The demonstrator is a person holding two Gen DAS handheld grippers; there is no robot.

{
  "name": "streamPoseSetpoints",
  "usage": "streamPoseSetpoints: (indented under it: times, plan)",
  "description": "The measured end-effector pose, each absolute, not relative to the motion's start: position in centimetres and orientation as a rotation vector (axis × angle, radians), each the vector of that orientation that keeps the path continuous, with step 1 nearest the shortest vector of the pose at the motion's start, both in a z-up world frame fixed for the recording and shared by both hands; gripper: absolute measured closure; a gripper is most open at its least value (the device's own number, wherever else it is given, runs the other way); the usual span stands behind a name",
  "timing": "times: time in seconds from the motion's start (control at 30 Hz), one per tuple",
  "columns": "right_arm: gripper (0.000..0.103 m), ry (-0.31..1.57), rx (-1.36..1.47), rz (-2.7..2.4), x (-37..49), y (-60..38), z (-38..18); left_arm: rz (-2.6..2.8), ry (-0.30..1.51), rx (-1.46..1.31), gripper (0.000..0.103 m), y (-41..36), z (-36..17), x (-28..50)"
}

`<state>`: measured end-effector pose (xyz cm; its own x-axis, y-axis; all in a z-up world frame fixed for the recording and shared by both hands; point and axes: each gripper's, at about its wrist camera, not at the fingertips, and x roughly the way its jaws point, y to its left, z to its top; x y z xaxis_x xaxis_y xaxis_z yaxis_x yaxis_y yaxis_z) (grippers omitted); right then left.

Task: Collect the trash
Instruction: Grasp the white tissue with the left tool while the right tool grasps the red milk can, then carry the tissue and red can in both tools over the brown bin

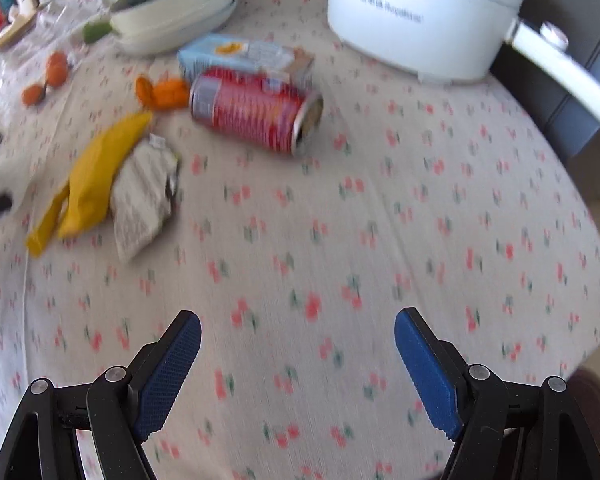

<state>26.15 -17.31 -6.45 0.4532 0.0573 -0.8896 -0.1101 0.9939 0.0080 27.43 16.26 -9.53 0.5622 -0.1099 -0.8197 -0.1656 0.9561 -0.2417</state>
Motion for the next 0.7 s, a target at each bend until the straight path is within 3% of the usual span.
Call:
streamPoseSetpoints:
  times: [0.03, 0.1, 0.27, 0.53, 0.57, 0.6, 0.7]
  plan:
    - [0.019, 1.083, -0.031, 0.097, 27.0, -17.0, -6.2, 0.035, 0.982, -0.319, 0.099, 16.5, -9.7, 27.5]
    - [0.007, 1.054, 0.046, 0.084, 29.3, -16.3, -5.9, 0.035, 0.99, -0.34, 0.099, 16.7, -9.9, 27.7]
    - [0.001, 1.03, 0.158, 0.023, 33.7, -14.3, -6.6, 0.034, 1.005, -0.349, 0.099, 16.3, -10.4, 28.2]
    - [0.001, 1.04, 0.189, -0.096, 36.9, -14.2, -9.4, 0.043, 1.02, -0.325, 0.099, 15.5, -10.7, 28.8]
    - [0.004, 1.044, 0.197, -0.097, 37.0, -14.5, -9.6, 0.045, 1.021, -0.325, 0.099, 15.4, -10.6, 28.8]
    - [0.013, 1.05, 0.214, -0.086, 36.8, -14.8, -9.7, 0.046, 1.021, -0.328, 0.099, 15.3, -10.5, 28.7]
    - [0.014, 1.063, 0.235, -0.06, 35.8, -15.5, -9.5, 0.038, 1.022, -0.349, 0.099, 14.7, -9.6, 28.3]
